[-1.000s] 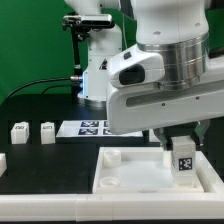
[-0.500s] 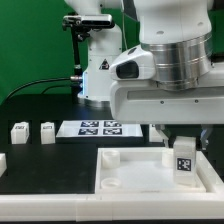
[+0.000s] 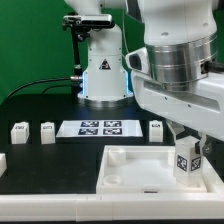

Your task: Assemble one leg

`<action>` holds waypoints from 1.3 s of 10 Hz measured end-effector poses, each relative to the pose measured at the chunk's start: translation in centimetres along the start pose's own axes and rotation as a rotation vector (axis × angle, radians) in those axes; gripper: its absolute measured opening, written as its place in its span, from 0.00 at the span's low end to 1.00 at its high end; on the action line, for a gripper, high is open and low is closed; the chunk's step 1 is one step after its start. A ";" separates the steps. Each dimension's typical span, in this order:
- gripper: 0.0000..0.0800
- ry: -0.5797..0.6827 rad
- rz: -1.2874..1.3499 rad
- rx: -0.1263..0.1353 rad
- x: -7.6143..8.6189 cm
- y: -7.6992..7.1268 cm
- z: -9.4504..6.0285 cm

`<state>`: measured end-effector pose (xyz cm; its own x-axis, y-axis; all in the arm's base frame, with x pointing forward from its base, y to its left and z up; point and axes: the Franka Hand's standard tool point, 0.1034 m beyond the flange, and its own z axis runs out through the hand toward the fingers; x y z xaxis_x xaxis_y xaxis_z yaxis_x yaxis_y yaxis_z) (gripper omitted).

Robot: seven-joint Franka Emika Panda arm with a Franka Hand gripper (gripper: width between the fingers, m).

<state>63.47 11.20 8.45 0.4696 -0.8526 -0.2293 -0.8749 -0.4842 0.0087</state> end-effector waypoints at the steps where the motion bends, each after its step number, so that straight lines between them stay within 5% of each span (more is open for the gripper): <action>1: 0.37 0.000 -0.029 0.000 0.0 0.0 0.0; 2: 0.47 0.000 -0.058 -0.001 0.0 0.0 0.0; 3: 0.71 0.000 -0.078 -0.001 -0.2 0.0 0.1; 5: 0.79 -0.003 -0.362 -0.012 -0.1 0.2 0.1; 10: 0.81 0.080 -1.227 -0.024 0.7 -0.6 -0.1; 13: 0.81 0.114 -1.437 -0.042 0.8 -0.5 0.0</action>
Offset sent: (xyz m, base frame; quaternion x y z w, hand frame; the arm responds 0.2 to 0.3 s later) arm -0.0021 0.0064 -0.0007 0.0048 0.0057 -0.0697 0.9975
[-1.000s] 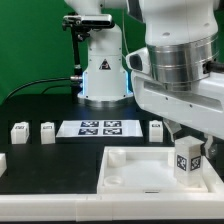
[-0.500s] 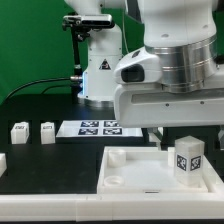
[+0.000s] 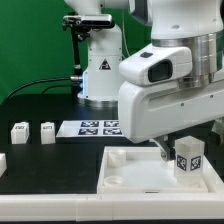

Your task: Assemble one leg

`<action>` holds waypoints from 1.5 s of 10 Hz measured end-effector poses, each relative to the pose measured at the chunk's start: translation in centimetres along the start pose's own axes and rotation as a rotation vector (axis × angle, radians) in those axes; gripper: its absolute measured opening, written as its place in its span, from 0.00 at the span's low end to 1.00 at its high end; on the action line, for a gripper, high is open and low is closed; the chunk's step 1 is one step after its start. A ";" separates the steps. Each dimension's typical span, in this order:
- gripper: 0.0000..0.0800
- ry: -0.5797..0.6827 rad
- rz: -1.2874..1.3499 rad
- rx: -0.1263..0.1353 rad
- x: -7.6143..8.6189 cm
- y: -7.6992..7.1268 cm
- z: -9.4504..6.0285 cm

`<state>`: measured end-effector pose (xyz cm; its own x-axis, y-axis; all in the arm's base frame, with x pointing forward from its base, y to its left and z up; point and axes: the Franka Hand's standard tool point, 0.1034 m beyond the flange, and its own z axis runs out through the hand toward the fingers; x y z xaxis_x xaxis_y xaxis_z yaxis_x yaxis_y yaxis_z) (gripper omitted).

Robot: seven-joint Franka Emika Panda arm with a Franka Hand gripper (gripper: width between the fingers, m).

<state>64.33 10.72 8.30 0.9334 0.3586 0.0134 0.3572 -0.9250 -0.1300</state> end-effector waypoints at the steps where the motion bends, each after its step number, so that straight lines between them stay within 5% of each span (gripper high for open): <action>1: 0.81 0.000 -0.005 0.000 0.0 0.0 0.0; 2: 0.81 0.000 -0.004 0.000 0.0 0.0 0.0; 4: 0.49 0.000 -0.003 0.000 0.0 0.0 0.0; 5: 0.49 0.000 -0.003 0.000 0.0 0.0 0.0; 6: 0.36 0.000 -0.003 0.000 0.0 0.0 0.0; 10: 0.36 0.006 0.073 0.001 0.1 0.0 0.0; 15: 0.37 0.049 0.794 -0.030 0.3 -0.3 0.2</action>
Offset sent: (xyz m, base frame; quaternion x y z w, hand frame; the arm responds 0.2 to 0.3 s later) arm 0.0000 0.0000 0.0000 0.0000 0.0000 0.0000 1.0000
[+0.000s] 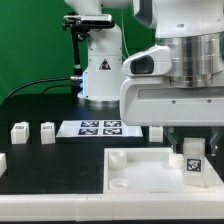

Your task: Assemble one leg

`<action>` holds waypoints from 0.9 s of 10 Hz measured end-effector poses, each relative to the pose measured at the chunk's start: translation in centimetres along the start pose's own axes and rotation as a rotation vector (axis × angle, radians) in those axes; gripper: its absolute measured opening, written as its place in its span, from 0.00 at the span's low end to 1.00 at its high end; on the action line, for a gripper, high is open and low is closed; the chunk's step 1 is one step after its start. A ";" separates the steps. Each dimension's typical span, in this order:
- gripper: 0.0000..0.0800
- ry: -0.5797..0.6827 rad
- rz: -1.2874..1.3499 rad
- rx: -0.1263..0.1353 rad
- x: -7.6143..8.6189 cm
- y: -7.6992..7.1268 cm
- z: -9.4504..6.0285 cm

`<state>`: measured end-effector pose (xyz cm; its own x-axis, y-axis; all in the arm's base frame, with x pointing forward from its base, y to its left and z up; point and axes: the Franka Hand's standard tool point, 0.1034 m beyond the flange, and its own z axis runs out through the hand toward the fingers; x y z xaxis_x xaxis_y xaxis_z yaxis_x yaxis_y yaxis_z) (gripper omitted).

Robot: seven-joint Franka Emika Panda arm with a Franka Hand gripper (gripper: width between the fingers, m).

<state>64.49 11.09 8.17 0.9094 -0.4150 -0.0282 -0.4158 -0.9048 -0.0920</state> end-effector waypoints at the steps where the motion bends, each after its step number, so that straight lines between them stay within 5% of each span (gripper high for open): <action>1: 0.37 -0.003 0.132 0.004 0.1 0.2 0.0; 5: 0.37 -0.029 0.716 0.024 0.0 0.6 0.1; 9: 0.37 -0.043 0.851 0.026 -0.2 0.6 0.2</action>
Offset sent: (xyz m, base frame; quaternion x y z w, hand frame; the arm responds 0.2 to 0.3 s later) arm -0.0055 -0.0020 -0.0038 0.0186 -0.0035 0.3113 0.9501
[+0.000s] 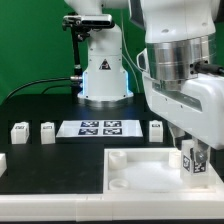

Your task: Assemble one leg

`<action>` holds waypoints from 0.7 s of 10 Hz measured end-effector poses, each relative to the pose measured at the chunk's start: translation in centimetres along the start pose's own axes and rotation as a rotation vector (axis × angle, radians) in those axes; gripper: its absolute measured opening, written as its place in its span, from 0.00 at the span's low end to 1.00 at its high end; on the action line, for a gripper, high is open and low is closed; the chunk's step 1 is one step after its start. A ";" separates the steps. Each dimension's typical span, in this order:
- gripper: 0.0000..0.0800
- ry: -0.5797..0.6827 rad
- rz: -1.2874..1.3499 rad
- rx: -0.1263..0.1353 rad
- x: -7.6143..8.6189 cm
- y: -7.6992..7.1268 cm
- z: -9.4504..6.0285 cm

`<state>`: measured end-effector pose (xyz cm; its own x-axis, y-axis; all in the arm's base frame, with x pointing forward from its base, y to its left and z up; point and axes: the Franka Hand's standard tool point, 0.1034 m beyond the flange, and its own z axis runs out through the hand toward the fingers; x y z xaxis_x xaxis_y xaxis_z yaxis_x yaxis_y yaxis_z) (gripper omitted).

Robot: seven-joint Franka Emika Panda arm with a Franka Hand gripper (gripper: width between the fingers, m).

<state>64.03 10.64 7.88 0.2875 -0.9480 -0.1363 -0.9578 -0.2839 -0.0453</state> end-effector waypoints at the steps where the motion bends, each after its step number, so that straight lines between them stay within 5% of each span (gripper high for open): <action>1: 0.63 0.000 -0.039 0.000 0.0 0.0 0.0; 2: 0.63 0.001 -0.079 -0.001 0.0 0.0 0.0; 3: 0.77 0.001 -0.220 -0.002 -0.1 0.0 0.1; 7: 0.81 -0.003 -0.702 -0.027 -0.9 -0.1 0.1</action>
Offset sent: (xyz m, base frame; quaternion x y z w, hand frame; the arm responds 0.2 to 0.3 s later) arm 0.0004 -0.0021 -0.0016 -0.0169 0.0094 -0.2641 0.9643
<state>63.91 11.55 7.91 0.8379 -0.5389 -0.0868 -0.5455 -0.8322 -0.0988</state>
